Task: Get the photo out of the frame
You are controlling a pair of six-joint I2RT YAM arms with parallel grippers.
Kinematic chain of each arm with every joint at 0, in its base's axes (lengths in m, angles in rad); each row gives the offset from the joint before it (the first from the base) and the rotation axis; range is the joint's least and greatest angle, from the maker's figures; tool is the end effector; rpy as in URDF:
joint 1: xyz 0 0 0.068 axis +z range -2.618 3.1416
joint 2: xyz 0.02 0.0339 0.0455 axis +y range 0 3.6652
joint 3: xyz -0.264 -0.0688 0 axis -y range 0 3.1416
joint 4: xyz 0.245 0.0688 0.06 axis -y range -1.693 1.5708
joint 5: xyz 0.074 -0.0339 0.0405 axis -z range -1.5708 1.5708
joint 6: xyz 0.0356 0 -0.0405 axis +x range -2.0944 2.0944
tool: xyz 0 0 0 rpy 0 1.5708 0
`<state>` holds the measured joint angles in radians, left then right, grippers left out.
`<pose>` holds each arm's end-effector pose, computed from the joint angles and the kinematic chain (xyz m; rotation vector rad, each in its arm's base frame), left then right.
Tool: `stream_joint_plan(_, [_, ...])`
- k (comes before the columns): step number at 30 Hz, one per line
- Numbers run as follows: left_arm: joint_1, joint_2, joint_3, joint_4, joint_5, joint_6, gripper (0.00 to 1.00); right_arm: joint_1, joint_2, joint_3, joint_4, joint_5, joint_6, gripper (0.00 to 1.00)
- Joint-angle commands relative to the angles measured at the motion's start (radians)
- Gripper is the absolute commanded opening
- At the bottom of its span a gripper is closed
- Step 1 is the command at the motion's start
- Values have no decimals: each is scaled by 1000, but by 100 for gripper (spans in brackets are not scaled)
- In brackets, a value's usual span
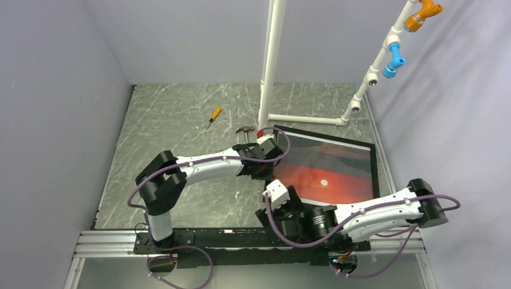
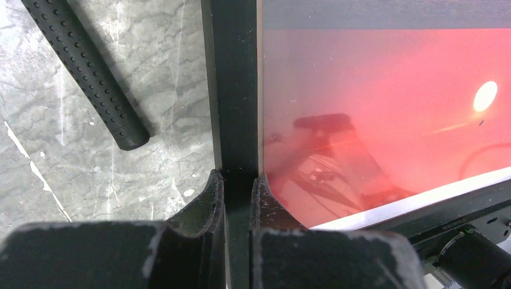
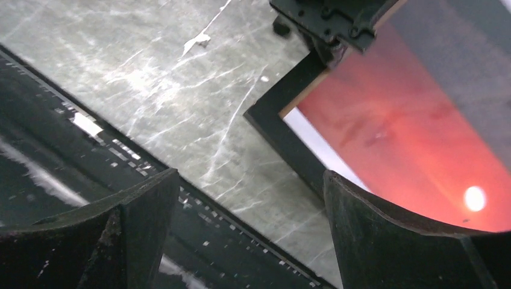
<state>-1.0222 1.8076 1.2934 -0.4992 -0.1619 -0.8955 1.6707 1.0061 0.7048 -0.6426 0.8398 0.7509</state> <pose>0.2044 -0.3234 0.2093 0.1063 2.6473 -0.4969 0.0076 0.1895 0.2419 -0.6711 2.0514 0.3121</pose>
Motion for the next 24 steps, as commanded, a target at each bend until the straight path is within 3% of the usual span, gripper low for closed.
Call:
stream_joint_plan(1, [2,-94,17,69,103,21,0,39,135,101,-89,226,-21,91])
stream_joint_plan(4, [8,-113,1,75,113,29,0,39,244,164,-152,230,-28,92])
stream_joint_plan(6, [17,-126,-23,99,129,39,0,38,287,165,-73,186,-151,91])
stream_joint_plan(13, [40,-155,-48,107,171,67,0,20,466,236,-51,109,-289,91])
stream_joint_plan(17, [42,-160,-46,108,186,70,0,21,596,314,-172,146,-303,91])
stream_joint_plan(24, [43,-157,-34,106,212,66,0,-7,705,301,-247,211,-328,90])
